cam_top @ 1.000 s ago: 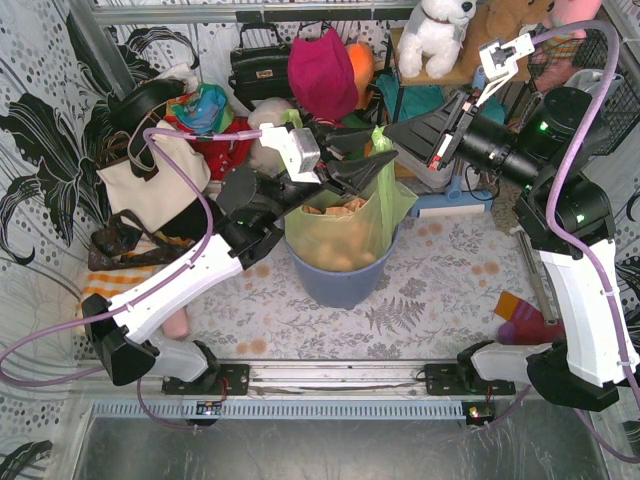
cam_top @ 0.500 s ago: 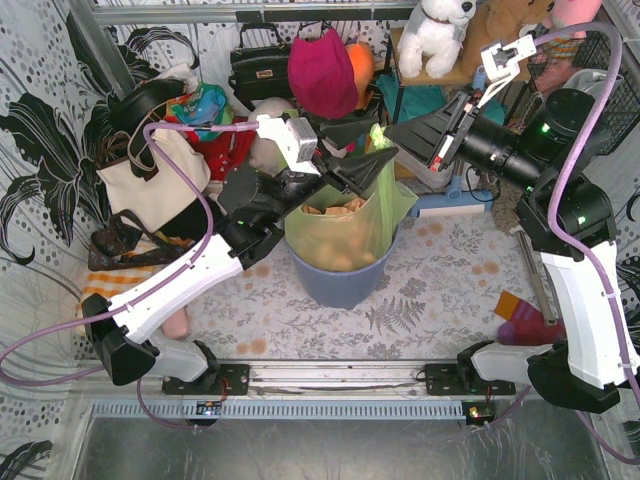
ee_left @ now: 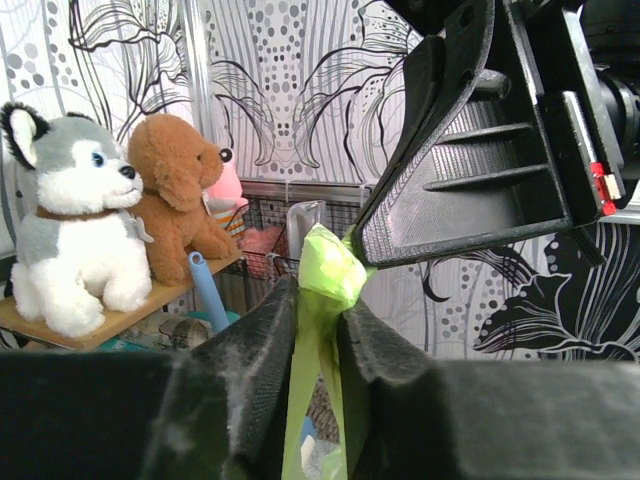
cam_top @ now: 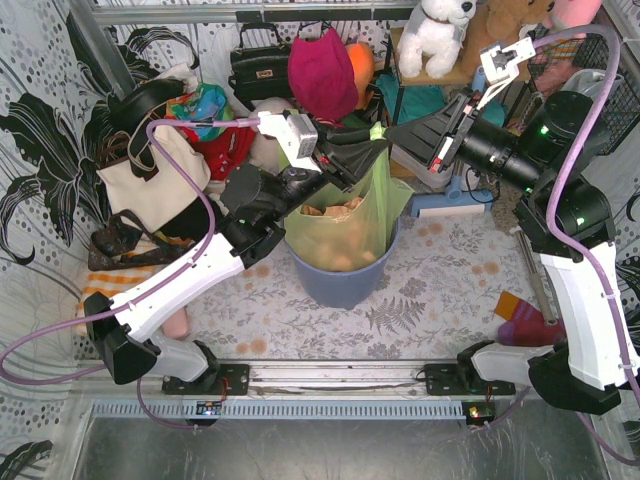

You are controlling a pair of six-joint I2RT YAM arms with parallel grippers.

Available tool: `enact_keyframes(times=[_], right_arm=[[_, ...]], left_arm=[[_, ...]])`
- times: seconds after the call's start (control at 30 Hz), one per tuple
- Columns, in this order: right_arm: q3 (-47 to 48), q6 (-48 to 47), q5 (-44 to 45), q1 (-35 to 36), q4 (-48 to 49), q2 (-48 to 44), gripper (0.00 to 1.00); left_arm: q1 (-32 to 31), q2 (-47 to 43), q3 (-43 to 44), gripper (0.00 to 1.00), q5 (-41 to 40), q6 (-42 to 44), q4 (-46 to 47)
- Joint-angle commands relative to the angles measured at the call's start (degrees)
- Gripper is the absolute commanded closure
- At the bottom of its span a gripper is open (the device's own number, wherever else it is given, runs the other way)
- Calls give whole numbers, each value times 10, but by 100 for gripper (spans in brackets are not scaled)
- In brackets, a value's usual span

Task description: Tie the trash bag

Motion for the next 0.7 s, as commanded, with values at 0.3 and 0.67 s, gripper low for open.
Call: enact_keyframes(times=[0.3,0.67], right_arm=[[-3,8,0,2,42,-14,98],[71,-20,-24,2,-26,29,69]], left_arm=[[4,-18,-11,100,37,-15,34],[5,-31,-31,100,65,-15,42]])
